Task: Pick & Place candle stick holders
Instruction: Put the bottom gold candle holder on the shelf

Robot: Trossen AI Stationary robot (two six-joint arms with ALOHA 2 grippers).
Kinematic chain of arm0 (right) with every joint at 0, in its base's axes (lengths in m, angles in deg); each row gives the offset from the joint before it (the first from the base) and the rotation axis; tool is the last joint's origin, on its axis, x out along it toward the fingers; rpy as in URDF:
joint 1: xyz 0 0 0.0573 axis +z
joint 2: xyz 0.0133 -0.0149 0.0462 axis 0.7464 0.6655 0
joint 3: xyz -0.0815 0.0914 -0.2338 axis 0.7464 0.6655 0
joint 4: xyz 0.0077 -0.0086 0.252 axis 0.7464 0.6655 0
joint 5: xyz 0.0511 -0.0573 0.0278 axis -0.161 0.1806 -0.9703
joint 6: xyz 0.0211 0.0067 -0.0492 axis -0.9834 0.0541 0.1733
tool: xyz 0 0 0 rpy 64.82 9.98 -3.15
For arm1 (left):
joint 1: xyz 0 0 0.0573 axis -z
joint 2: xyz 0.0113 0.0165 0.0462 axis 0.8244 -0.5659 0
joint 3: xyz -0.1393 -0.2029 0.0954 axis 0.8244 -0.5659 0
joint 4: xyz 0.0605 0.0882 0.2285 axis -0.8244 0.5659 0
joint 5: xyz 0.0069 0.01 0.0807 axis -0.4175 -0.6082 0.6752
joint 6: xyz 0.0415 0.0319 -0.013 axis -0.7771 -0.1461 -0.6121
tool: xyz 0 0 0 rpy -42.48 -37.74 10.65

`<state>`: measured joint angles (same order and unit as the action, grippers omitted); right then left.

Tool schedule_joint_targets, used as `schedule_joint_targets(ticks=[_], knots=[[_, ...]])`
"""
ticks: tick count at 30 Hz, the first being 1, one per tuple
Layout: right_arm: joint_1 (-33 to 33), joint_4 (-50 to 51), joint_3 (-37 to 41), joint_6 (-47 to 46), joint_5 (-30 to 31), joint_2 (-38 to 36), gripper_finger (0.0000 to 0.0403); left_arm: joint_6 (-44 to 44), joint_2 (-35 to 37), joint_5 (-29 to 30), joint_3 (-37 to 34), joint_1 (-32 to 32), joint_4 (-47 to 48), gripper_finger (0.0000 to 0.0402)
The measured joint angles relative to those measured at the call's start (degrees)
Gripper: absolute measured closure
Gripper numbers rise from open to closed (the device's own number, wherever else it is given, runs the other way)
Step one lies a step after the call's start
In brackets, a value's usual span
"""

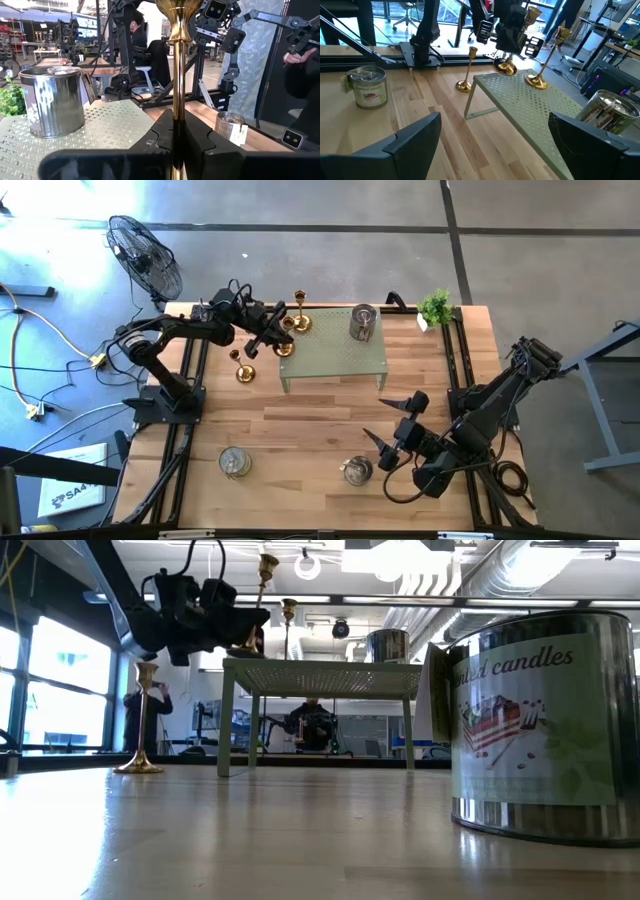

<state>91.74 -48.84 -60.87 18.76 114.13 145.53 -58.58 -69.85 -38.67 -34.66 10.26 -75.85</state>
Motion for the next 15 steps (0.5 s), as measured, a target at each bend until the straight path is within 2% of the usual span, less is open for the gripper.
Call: schedule_joint_targets(ticks=[10, 15], knots=[[0.0, 0.0, 0.0, 0.0, 0.2, 0.0, 0.004, -3.0, 0.0, -0.9, 0.0, -0.1, 1.3, 0.0394], [0.0, 0.0, 0.0, 0.1, 0.3, 0.0, 0.004, -3.0, 0.0, 1.4, 0.0, 0.5, 1.3, 0.0394]])
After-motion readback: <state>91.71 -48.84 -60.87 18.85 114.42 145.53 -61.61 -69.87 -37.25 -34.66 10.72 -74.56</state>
